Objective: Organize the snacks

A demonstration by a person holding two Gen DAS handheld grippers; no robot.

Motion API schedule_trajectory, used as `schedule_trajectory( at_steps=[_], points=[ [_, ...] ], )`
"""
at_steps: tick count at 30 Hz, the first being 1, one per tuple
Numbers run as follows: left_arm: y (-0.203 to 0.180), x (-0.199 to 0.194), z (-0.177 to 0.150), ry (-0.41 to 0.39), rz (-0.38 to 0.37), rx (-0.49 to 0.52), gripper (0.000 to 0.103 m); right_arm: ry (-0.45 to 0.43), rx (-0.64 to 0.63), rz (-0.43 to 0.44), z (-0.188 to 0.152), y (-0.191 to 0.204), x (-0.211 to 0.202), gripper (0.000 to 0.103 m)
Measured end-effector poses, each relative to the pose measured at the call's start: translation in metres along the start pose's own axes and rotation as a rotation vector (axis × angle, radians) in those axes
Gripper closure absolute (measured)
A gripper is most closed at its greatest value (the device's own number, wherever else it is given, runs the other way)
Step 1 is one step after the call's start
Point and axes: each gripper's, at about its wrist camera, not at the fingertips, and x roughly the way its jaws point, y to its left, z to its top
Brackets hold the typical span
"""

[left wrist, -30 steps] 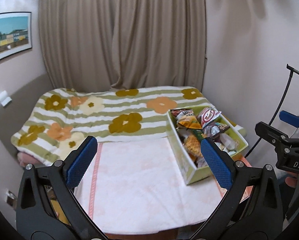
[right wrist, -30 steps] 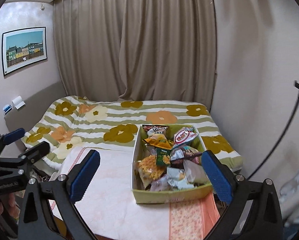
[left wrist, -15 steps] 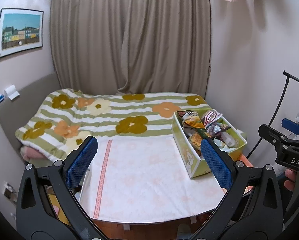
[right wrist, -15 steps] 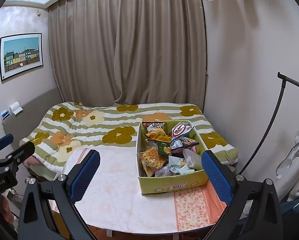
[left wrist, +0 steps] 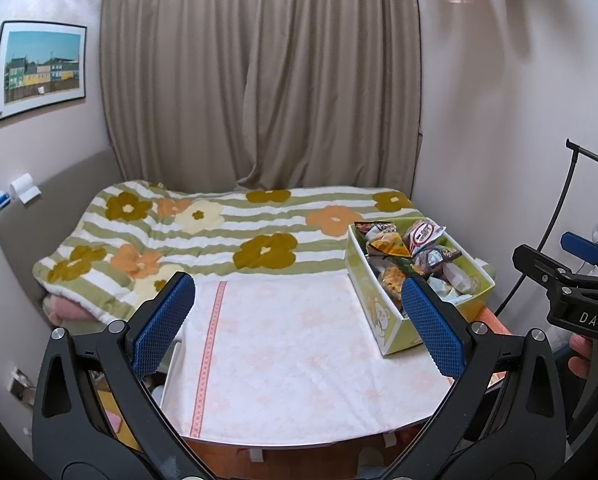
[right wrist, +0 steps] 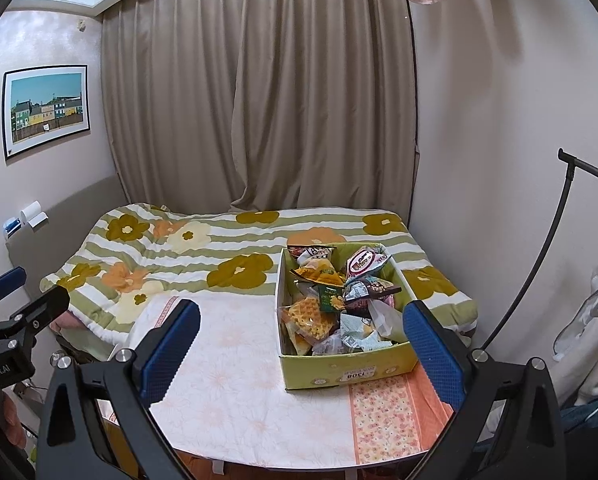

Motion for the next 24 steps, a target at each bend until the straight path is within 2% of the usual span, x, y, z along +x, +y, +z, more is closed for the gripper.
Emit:
schedule_trajectory(
  at_steps=[24],
  points=[
    [0.0030,0.0035,0.0010,0.010,0.000,-0.012,0.000,0.006,-0.009,0.009,0.0044,0.0001,0.0070,0.002]
  ],
)
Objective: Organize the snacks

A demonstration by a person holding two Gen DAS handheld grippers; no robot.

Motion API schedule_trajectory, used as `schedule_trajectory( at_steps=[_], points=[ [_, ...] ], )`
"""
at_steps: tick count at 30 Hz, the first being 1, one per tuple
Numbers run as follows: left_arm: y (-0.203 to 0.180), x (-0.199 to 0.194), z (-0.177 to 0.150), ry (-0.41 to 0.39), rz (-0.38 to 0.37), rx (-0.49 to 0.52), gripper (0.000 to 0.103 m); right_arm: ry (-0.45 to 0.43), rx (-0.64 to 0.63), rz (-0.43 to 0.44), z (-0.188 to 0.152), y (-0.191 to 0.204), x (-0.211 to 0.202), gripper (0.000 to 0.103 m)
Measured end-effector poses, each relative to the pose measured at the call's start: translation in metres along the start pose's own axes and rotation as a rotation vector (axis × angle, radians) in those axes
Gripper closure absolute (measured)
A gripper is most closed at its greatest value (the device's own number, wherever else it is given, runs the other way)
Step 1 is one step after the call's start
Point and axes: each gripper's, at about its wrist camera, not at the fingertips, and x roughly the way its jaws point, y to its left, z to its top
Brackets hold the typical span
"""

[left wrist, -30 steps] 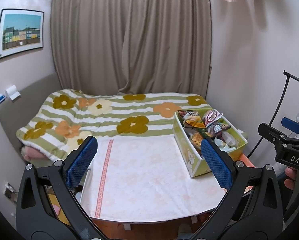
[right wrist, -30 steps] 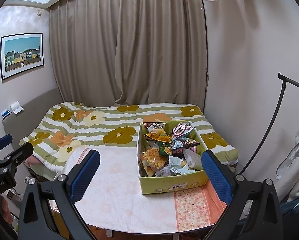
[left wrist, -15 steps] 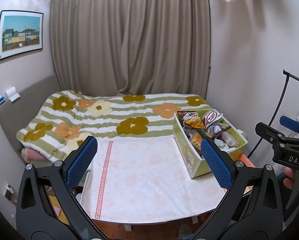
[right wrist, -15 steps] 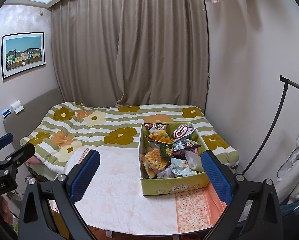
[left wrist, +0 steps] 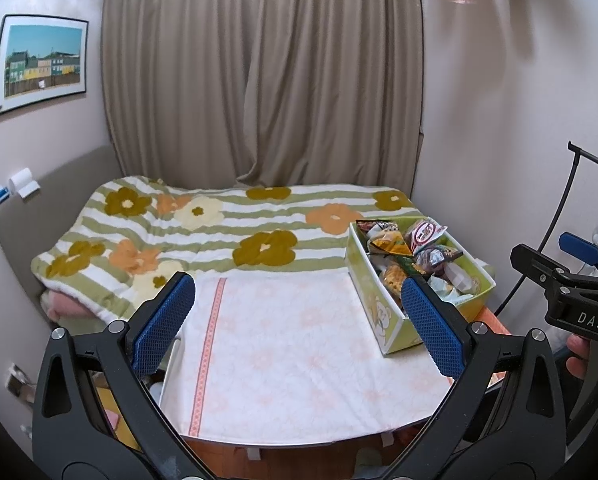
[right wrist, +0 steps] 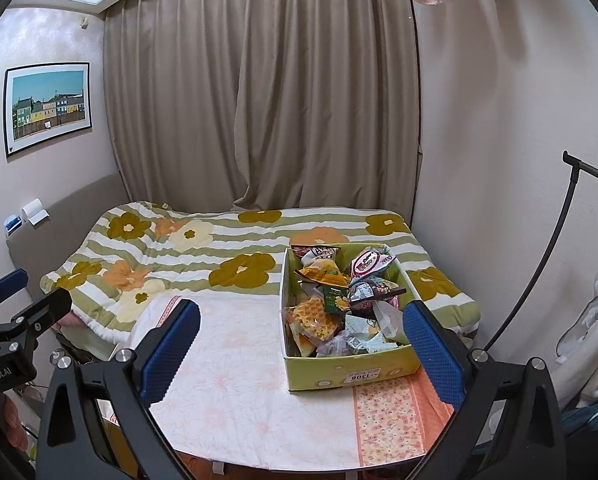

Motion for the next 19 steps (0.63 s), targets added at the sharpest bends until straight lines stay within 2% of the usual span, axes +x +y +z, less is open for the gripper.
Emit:
schedule_trajectory(
  at_steps=[12,19],
  points=[
    [0.0020,-0.0055,-0.0019,-0.066,0.041,-0.005,0.000,-0.001,0.001,0.000,0.0006,0.0004,0.0029,0.002],
    [0.0079,0.0000,-0.0051,-0.072,0.039,-0.005,0.000,0.006,0.002,0.000,0.0002,0.0026,0.0066,0.002]
  ],
)
